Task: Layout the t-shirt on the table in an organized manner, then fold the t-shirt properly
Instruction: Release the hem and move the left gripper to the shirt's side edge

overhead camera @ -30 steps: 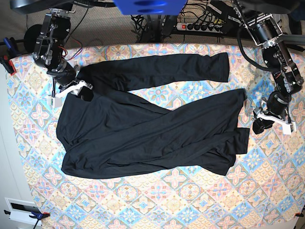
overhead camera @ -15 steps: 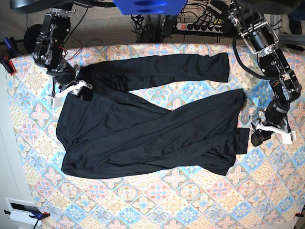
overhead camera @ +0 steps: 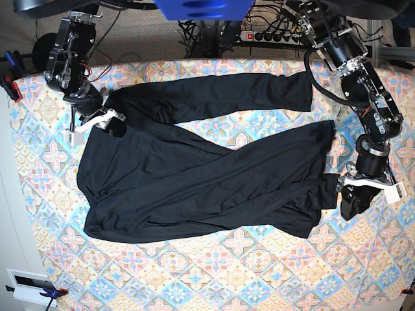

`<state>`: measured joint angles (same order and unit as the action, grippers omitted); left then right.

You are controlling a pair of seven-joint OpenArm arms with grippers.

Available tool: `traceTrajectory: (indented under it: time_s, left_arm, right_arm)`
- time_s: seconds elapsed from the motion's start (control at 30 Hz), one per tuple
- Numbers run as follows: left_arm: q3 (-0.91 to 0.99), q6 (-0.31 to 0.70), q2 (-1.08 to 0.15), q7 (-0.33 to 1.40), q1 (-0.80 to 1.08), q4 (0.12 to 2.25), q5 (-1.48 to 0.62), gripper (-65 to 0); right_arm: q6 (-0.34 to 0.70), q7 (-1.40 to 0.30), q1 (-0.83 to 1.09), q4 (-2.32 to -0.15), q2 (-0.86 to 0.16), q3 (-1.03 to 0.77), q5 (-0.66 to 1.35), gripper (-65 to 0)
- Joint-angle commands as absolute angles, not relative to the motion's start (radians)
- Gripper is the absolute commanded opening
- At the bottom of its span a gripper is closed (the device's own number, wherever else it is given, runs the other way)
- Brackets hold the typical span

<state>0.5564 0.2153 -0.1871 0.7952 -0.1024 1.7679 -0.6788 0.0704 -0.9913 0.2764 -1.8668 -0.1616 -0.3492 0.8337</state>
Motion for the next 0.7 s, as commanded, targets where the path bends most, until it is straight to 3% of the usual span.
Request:
traceTrajectory:
  time_s: [0.0, 0.23, 0.4, 0.67]
  left_arm:
    - [0.53, 0.222, -0.194, 0.774, -0.113, 1.781, -0.671, -36.6]
    - [0.392, 0.222, -0.189, 0.766, -0.061, 1.785, -0.493, -36.6]
    - [0.367, 0.222, -0.191, 0.774, -0.061, 1.785, -0.478, -36.6]
    - [0.369, 0.222, -0.191, 0.776, -0.03, 1.787, -0.478, -36.6]
  right_arm:
    - [0.077, -0.972, 0.245, -1.882, -0.171, -0.354, 0.846, -45.9]
    - [0.077, -0.972, 0.189, -1.848, -0.171, -0.355, 0.846, -45.7]
    - [0.077, -0.972, 0.189, -1.848, -0.171, -0.357, 0.846, -45.7]
    - [0.077, -0.97, 0.191, -1.847, -0.171, -0.512, 0.846, -45.0]
